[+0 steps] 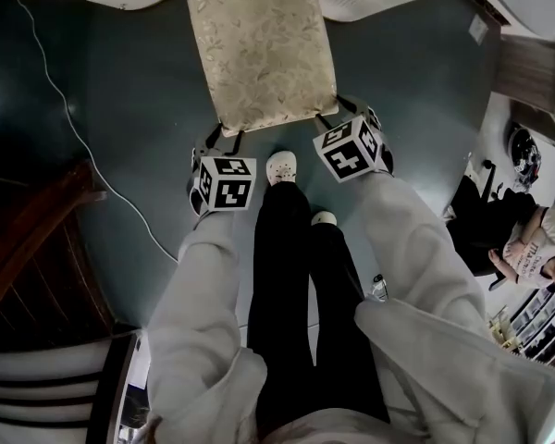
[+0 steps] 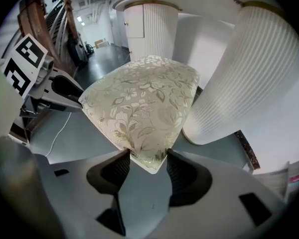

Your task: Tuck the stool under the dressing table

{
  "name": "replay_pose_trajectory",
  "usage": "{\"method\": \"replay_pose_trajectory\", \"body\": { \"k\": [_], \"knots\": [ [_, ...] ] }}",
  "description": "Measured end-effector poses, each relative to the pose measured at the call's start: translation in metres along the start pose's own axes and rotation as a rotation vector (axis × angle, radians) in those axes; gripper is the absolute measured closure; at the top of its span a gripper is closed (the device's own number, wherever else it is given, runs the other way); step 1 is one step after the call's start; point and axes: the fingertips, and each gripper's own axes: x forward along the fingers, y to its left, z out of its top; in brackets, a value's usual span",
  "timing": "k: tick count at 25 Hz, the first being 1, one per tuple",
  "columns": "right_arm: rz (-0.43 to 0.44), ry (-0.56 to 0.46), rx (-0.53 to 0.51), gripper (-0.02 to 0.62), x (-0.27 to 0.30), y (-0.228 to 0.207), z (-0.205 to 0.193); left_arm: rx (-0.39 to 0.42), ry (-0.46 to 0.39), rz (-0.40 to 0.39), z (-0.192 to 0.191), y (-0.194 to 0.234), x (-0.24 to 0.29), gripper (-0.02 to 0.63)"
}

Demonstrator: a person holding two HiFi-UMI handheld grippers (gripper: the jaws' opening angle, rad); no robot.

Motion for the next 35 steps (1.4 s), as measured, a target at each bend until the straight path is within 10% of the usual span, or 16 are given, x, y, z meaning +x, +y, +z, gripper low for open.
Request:
{"method": "replay_pose_trajectory", "body": {
  "k": [35],
  "knots": [
    [-0.079, -0.155, -0.053, 0.311, 0.027, -0.004, -0.005, -0.254, -0.114, 0.136, -0.012, 0.003, 0.038, 0.443]
  ]
}}
